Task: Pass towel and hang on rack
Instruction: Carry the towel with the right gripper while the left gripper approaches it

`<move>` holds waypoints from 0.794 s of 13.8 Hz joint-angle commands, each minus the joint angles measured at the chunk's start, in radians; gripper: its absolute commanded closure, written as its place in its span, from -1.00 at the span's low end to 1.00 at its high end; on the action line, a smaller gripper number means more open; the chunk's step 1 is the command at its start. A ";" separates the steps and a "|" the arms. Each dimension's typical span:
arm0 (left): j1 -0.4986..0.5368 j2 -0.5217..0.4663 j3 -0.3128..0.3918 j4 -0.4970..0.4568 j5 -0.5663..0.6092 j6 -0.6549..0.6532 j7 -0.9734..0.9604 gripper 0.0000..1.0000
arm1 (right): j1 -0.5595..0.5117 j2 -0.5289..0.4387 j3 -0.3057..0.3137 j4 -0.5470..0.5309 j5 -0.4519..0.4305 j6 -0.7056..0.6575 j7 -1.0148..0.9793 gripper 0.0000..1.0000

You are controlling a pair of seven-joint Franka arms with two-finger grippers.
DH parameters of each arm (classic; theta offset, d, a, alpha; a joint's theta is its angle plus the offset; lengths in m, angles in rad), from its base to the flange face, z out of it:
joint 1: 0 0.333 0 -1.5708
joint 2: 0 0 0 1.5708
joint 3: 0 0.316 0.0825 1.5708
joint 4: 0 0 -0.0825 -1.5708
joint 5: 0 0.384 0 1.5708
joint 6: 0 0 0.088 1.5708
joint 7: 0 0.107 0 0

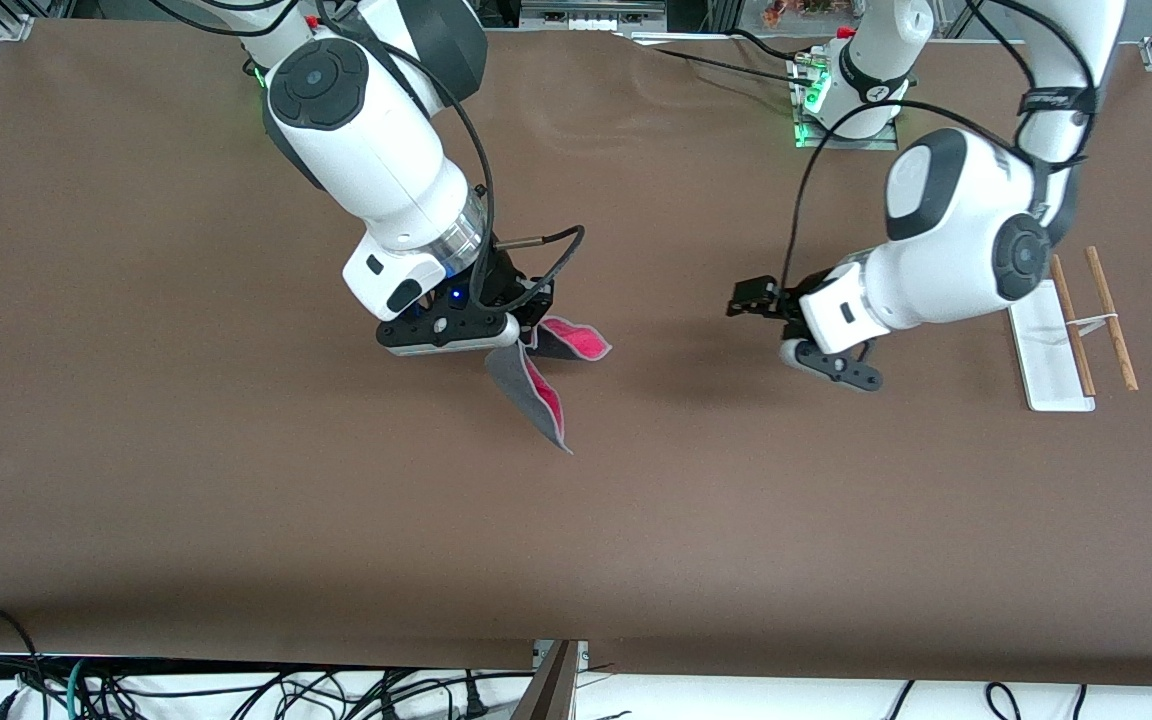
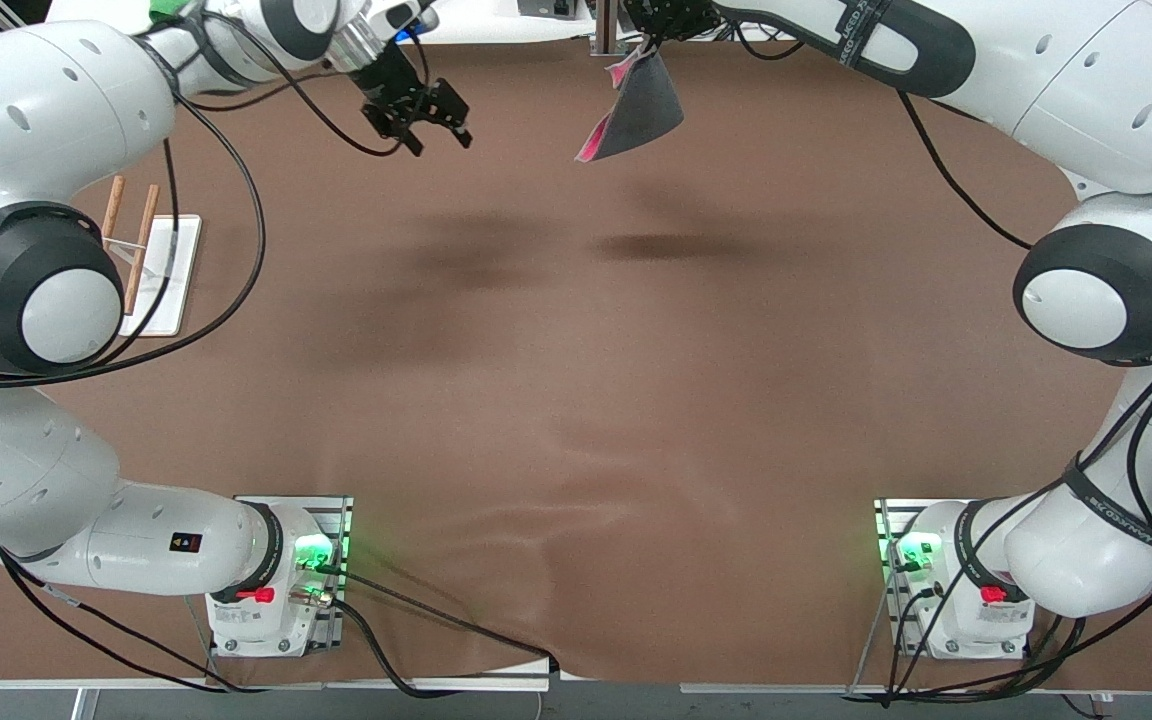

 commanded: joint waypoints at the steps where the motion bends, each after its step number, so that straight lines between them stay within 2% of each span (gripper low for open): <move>1: -0.061 0.039 0.002 -0.013 -0.100 0.124 0.149 -1.00 | 0.007 0.008 -0.001 0.021 0.008 0.006 0.012 1.00; 3: -0.102 0.076 -0.006 -0.013 -0.122 0.215 0.277 -1.00 | 0.007 0.008 -0.001 0.021 0.008 0.007 0.010 1.00; 6: -0.148 0.108 -0.016 -0.007 -0.122 0.301 0.371 -1.00 | 0.013 0.008 -0.001 0.021 0.008 0.006 0.010 1.00; 9: -0.186 0.130 -0.084 0.005 -0.123 0.422 0.354 -1.00 | 0.012 0.008 -0.003 0.021 0.008 0.007 0.010 1.00; 11: -0.206 0.143 -0.092 0.008 -0.132 0.448 0.345 -1.00 | 0.012 0.009 -0.003 0.021 0.008 0.007 0.010 1.00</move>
